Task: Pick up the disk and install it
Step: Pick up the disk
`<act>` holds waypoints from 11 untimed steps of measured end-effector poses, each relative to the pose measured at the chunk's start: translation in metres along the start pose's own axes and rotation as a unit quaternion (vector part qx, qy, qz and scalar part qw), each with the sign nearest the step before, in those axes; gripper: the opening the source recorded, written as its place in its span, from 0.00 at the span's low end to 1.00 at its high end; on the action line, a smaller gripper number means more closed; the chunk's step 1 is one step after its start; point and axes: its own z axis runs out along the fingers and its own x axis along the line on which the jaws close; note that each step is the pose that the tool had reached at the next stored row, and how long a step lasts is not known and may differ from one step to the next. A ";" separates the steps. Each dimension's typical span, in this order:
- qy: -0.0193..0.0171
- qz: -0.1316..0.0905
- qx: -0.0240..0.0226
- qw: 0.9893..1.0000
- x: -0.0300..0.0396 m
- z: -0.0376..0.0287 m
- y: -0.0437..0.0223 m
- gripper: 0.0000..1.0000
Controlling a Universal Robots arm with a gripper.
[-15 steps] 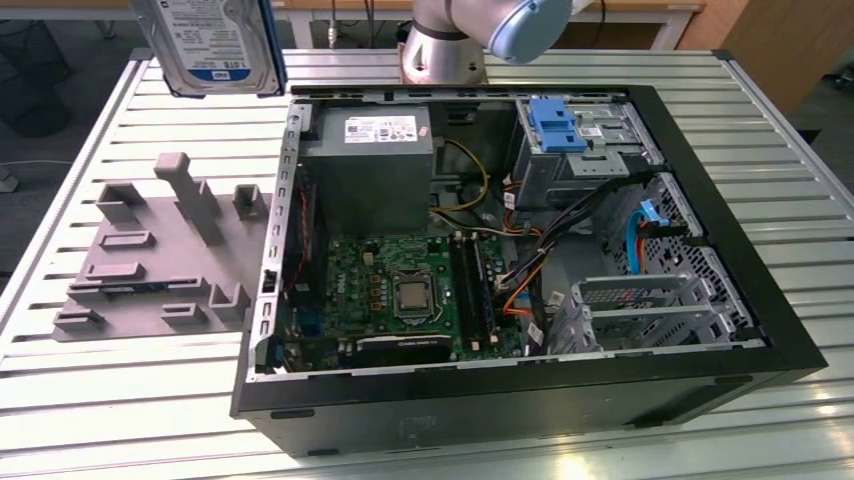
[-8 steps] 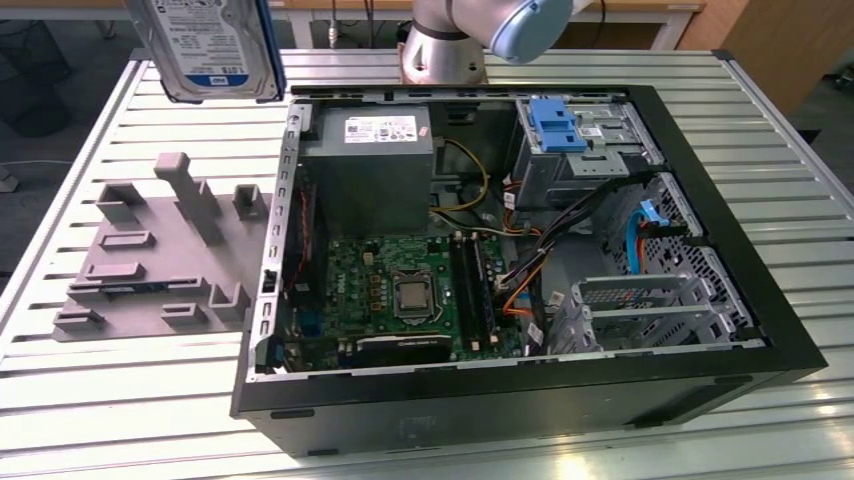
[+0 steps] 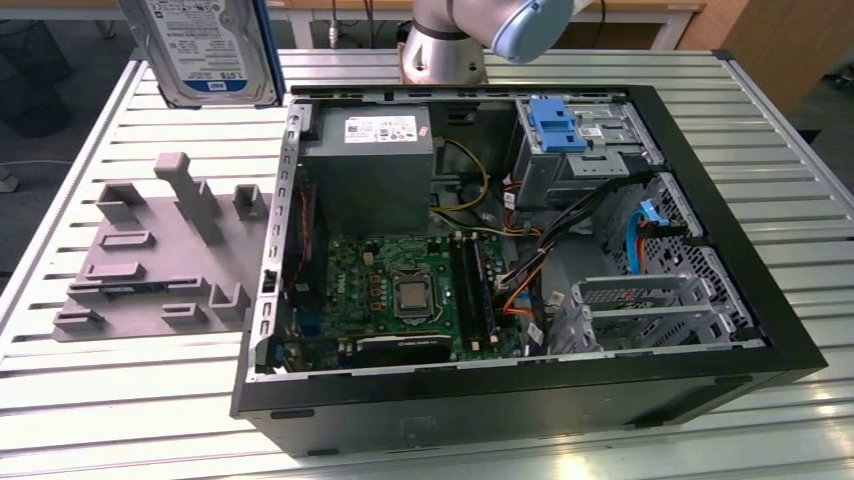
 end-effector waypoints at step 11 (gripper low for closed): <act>0.001 0.000 0.000 1.000 0.0004 -0.0004 -0.0134 0.37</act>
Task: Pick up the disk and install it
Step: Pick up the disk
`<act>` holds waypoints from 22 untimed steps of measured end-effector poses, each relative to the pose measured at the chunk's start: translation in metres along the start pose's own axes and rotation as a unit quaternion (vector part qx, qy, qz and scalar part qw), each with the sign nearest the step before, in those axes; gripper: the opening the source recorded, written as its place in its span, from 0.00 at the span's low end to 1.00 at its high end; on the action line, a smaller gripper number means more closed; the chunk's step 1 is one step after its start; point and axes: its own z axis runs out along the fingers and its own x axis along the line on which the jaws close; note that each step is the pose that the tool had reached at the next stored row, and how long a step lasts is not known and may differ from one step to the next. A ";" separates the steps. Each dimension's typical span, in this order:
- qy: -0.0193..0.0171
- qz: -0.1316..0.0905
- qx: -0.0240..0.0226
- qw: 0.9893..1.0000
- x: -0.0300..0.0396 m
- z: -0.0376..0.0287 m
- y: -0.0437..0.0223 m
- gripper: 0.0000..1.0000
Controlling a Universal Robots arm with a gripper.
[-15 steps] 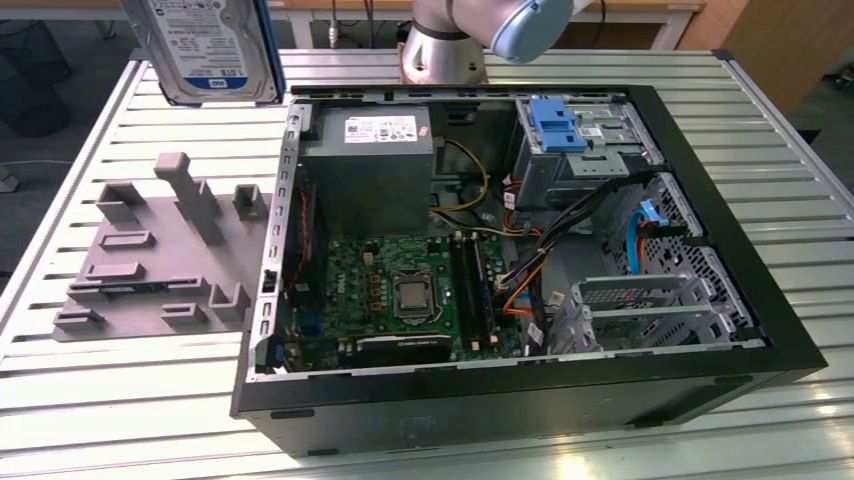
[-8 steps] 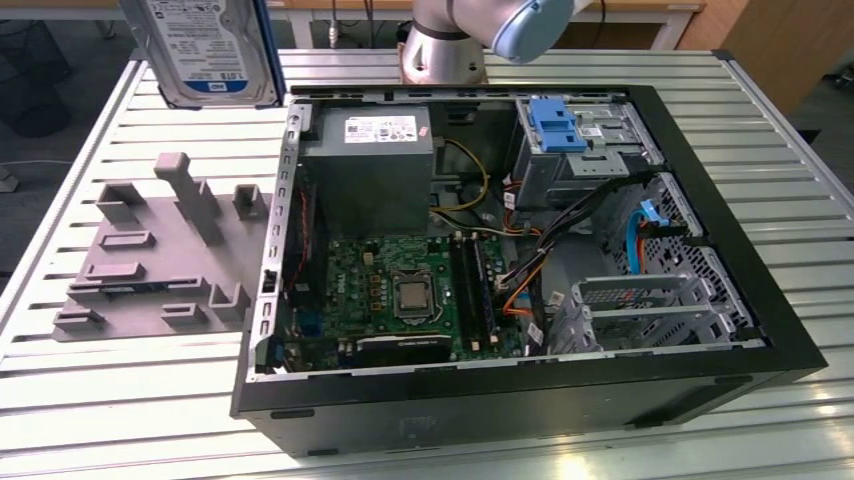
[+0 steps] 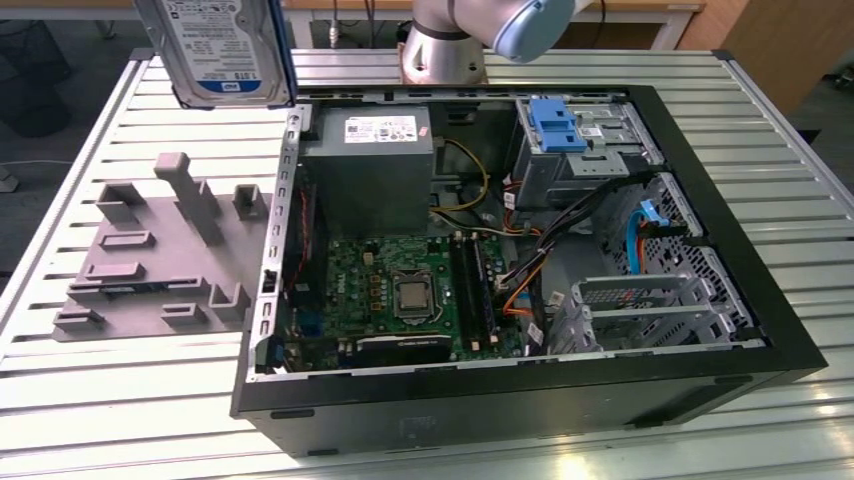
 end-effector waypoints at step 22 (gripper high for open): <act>0.000 0.000 0.000 1.000 -0.0001 -0.0004 -0.0141 0.37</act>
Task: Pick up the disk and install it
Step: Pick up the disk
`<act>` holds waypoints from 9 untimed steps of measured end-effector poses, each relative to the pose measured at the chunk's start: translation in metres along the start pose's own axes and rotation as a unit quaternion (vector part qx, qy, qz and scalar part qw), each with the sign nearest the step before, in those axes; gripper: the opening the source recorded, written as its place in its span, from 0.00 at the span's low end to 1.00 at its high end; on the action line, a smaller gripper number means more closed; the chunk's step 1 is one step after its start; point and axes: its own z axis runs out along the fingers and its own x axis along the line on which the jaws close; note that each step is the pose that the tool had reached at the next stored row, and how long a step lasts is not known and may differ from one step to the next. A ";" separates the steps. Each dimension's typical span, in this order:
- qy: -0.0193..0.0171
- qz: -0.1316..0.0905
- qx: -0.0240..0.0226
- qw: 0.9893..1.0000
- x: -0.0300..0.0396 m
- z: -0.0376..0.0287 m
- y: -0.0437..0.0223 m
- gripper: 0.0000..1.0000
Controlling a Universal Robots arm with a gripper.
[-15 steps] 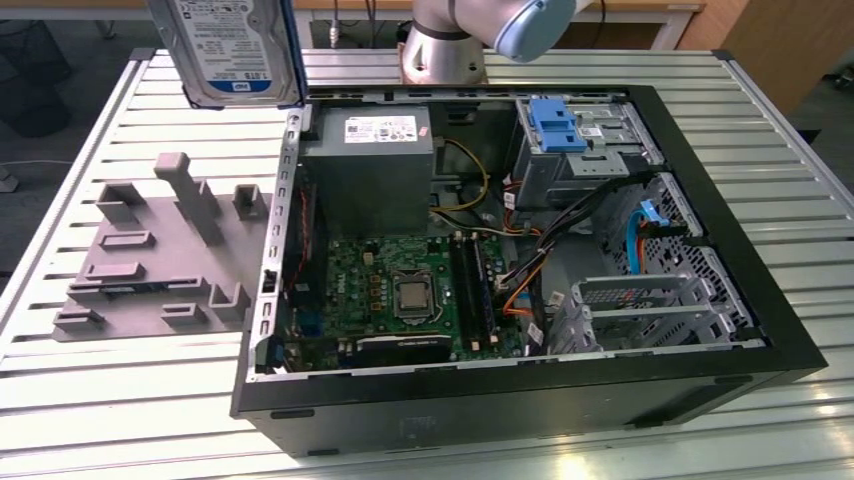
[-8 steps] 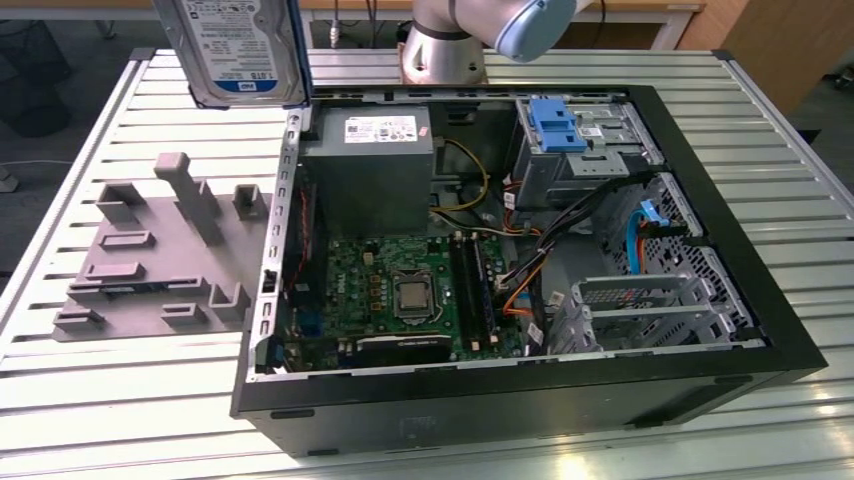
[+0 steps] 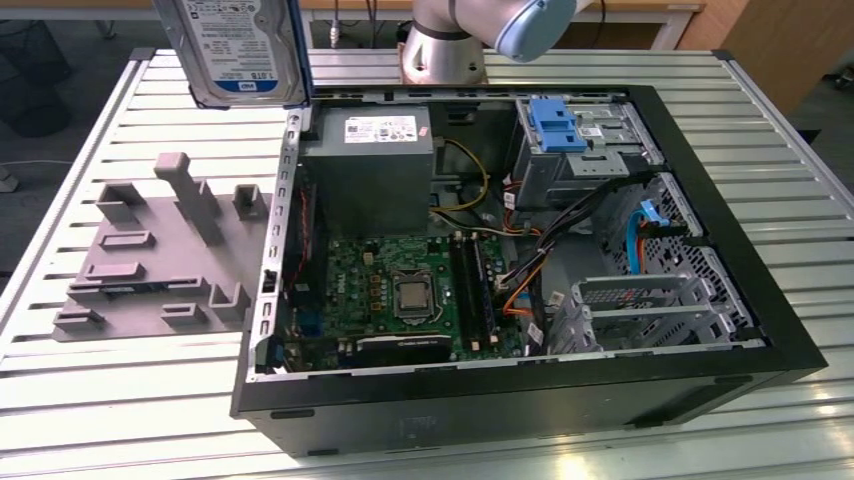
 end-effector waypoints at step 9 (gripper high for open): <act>0.000 0.000 0.000 1.000 0.0000 0.0000 -0.0002 0.37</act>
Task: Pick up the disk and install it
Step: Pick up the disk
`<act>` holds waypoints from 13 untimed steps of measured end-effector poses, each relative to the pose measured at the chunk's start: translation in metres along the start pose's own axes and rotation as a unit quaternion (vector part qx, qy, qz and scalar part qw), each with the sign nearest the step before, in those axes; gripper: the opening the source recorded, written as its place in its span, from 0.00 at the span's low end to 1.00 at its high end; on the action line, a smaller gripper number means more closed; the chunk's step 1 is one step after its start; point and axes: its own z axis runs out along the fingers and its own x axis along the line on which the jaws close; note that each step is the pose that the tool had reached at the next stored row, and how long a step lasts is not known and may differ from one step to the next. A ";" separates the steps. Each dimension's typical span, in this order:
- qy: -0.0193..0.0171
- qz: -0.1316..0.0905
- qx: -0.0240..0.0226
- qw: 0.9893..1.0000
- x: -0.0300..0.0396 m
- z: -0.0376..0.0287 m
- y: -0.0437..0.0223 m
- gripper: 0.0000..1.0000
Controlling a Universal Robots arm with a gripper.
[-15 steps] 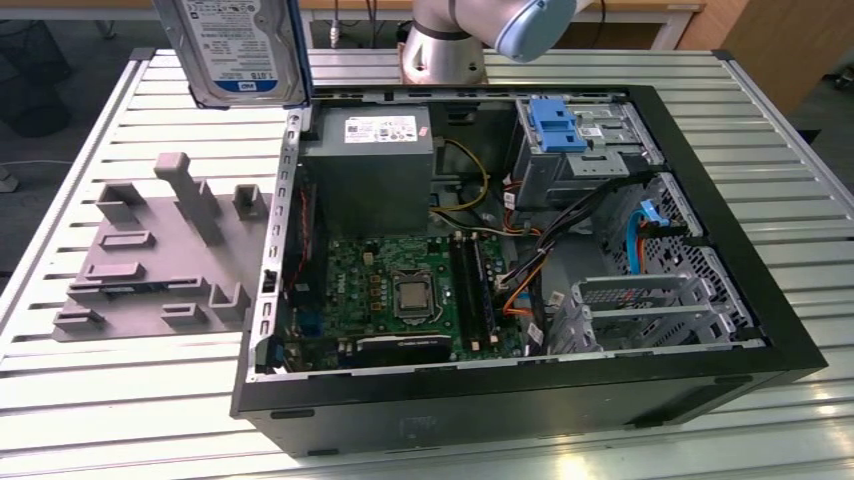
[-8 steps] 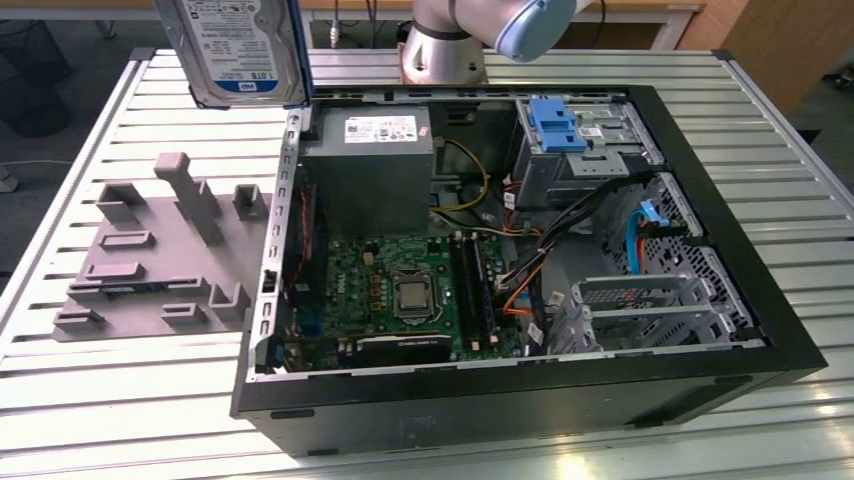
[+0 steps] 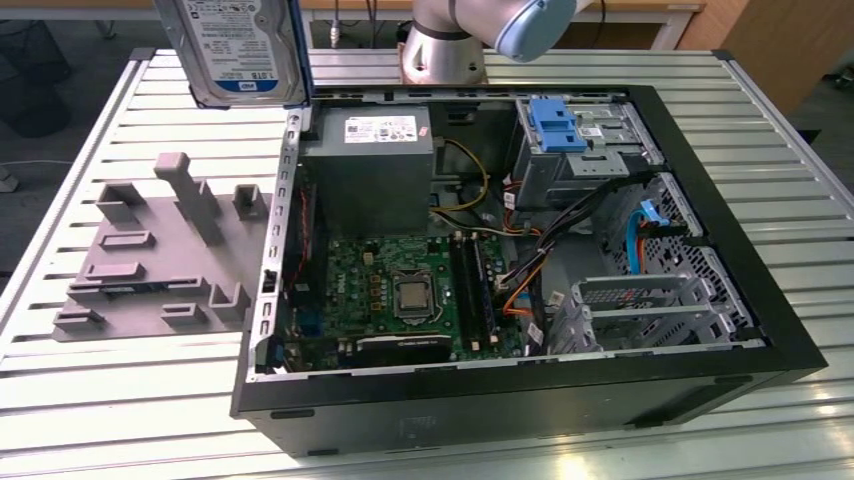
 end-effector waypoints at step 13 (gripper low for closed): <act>0.000 0.000 0.000 1.000 0.0000 0.0000 -0.0003 0.37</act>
